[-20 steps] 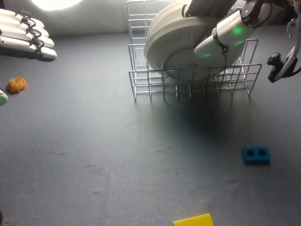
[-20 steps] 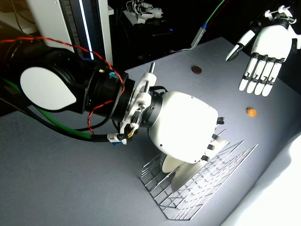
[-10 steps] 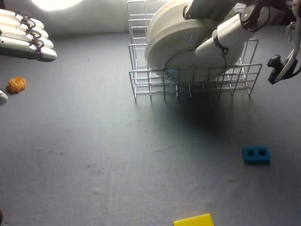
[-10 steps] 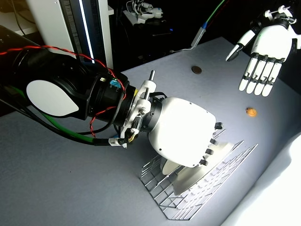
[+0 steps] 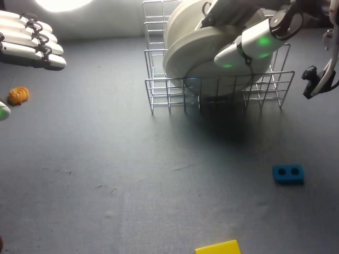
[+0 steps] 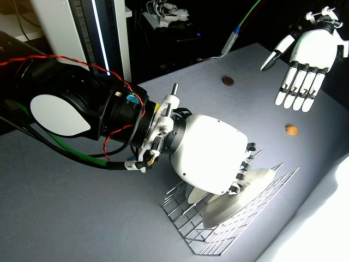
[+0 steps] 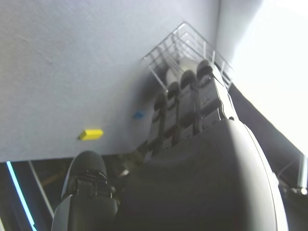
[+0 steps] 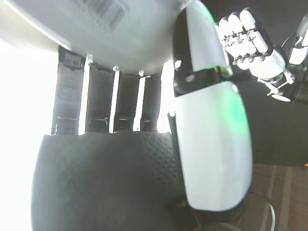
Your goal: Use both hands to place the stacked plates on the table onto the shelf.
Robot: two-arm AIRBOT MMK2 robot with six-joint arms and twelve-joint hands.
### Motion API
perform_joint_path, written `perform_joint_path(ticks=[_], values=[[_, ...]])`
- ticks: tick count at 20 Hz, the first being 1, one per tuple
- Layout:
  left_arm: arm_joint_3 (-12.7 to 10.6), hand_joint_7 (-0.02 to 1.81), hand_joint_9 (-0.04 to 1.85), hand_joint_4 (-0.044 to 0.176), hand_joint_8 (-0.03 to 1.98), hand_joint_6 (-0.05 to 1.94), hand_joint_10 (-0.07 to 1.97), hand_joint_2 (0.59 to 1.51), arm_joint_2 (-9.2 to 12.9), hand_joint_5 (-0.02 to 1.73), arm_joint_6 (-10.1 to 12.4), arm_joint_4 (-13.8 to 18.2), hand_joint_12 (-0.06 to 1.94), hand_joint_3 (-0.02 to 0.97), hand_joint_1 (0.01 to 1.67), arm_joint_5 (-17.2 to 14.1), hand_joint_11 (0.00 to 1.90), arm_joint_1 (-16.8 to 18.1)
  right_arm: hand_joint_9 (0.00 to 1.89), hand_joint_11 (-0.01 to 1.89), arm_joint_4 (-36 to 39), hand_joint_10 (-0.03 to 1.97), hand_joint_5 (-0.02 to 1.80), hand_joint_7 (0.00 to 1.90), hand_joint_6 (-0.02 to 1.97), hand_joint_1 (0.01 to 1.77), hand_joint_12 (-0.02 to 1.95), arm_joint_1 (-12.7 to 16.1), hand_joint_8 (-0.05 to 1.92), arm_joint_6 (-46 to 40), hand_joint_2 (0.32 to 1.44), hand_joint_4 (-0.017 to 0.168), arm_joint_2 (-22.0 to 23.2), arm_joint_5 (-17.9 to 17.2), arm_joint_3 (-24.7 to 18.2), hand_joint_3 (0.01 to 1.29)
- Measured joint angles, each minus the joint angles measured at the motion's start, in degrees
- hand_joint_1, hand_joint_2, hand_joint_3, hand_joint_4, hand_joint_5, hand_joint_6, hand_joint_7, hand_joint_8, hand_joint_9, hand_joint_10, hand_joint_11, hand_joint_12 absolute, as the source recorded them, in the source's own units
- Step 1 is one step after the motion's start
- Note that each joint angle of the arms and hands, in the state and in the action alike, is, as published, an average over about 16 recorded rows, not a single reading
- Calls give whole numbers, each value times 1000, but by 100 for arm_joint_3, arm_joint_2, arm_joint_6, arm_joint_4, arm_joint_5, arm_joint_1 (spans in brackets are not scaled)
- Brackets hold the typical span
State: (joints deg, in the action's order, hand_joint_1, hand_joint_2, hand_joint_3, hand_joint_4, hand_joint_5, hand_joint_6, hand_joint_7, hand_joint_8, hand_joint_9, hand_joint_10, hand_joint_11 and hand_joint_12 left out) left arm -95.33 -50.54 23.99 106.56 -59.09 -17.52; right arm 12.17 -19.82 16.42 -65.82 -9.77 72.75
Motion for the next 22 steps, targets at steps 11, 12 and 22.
perform_joint_path(ticks=[11, 12, 22], values=[[331, 60, 33, 1, 3, 17, 12, 1223, 5, 68, -312, 6, 15, 15, 13, -147, 23, -7, 887, 540, -7, -3, 802, 871, 26, 1112, 925, 352, 4, -58, 994, -2, 268, 150, -307, 14], [401, 62, 34, 1, 4, 17, 12, 1223, 5, 69, -369, 2, 15, 15, 13, -177, 24, -6, 873, 520, -8, -3, 793, 859, 25, 1109, 926, 419, 4, -13, 994, -2, 335, 161, -381, 14], [1261, 72, 47, 1, 4, 17, 13, 1223, 6, 70, -1002, -171, 15, 15, 12, -748, 33, 16, 779, 364, -13, -3, 733, 781, 23, 1083, 962, 975, 5, 867, 1000, -2, 1408, 126, -1482, 14]])
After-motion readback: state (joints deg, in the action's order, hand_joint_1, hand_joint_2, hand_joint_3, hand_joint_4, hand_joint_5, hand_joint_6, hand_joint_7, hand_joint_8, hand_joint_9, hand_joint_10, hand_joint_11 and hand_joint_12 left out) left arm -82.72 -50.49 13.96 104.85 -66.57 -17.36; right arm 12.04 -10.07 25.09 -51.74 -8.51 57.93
